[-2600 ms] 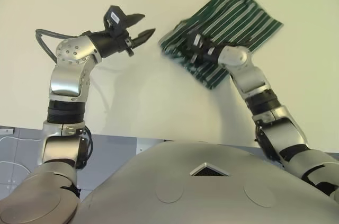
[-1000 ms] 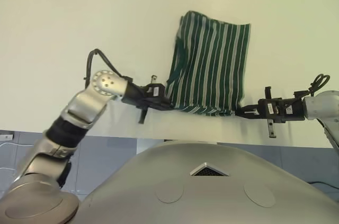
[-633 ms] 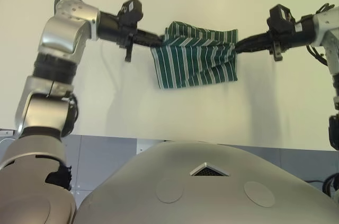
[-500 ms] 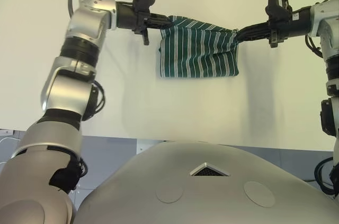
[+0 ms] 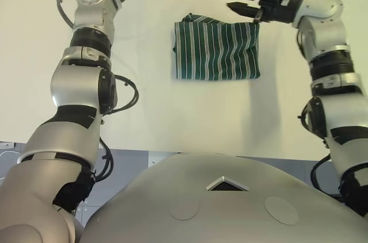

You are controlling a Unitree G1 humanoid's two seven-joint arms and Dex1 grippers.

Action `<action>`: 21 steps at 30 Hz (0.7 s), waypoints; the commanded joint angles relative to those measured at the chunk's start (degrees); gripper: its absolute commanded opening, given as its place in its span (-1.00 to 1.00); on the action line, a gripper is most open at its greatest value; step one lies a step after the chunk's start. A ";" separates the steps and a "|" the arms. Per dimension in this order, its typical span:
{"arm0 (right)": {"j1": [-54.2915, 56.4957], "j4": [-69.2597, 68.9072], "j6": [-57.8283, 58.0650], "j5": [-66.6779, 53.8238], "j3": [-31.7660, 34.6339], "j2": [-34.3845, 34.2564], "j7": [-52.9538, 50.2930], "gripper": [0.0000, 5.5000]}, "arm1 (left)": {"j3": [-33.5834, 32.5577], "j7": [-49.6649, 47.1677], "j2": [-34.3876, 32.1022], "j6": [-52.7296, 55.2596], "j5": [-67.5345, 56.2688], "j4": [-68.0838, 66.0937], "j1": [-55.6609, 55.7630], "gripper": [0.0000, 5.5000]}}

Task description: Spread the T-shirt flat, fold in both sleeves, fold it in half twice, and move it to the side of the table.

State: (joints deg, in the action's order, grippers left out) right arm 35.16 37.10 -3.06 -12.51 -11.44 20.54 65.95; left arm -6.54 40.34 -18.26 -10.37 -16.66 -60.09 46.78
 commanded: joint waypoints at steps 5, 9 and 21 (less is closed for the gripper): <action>-7.22 32.30 -1.31 5.54 5.64 6.08 -25.64 -0.42 | -6.42 -11.24 4.54 8.99 -5.89 27.14 -19.05 -0.32; -12.18 38.84 -1.66 -3.77 20.38 15.73 -48.15 -0.42 | -8.36 -18.32 5.59 9.17 -4.74 30.32 -24.34 -0.32; -7.05 19.03 -26.68 3.74 19.39 1.27 -52.83 -0.42 | -2.06 -22.40 4.46 7.70 4.87 37.34 -25.81 -0.32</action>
State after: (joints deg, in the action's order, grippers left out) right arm 31.50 56.45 -30.22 -10.60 8.91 23.85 14.02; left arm -10.72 18.18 -13.78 -2.14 -14.44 -24.00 22.00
